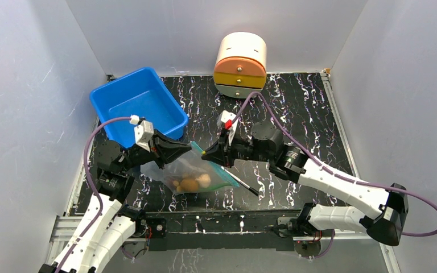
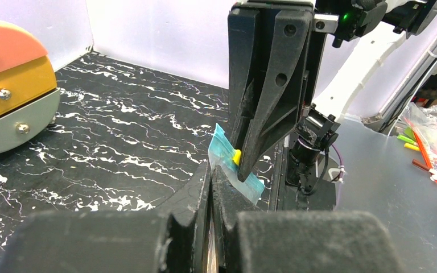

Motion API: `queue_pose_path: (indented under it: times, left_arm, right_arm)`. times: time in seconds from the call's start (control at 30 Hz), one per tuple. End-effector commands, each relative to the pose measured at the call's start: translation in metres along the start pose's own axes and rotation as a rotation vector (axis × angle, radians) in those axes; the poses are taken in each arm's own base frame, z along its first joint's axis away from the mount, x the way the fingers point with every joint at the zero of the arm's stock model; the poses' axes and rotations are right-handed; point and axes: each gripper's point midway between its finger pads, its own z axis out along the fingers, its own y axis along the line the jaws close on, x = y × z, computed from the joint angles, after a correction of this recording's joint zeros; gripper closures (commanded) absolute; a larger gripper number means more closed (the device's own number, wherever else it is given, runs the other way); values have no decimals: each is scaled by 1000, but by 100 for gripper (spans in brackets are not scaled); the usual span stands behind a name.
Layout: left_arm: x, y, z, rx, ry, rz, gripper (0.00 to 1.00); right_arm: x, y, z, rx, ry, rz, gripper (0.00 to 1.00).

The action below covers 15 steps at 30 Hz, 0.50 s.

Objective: Place the food in the zip-top bag and seal the zipper
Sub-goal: Zip the zipper food storage bag.

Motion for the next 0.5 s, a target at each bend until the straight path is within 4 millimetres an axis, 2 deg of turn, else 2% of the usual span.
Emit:
queue_pose_path:
  times: [0.0, 0.17, 0.27, 0.4, 0.47]
  left_arm:
    - [-37, 5, -4, -79, -94, 121, 100]
    - [-38, 11, -4, -113, -74, 125, 100]
    - [-35, 14, -6, -136, -50, 132, 100]
    - [-21, 7, -9, -70, 38, 237, 64]
    - [-15, 6, -11, -46, 82, 271, 54]
  right_arm:
    - [23, -6, -12, 44, 61, 39, 100]
    - [26, -6, -22, 63, 74, 26, 100]
    - [17, -3, -27, 56, 50, -2, 100]
    - [4, 6, -26, 6, 31, -32, 100]
    - [2, 8, -23, -20, 36, -47, 100]
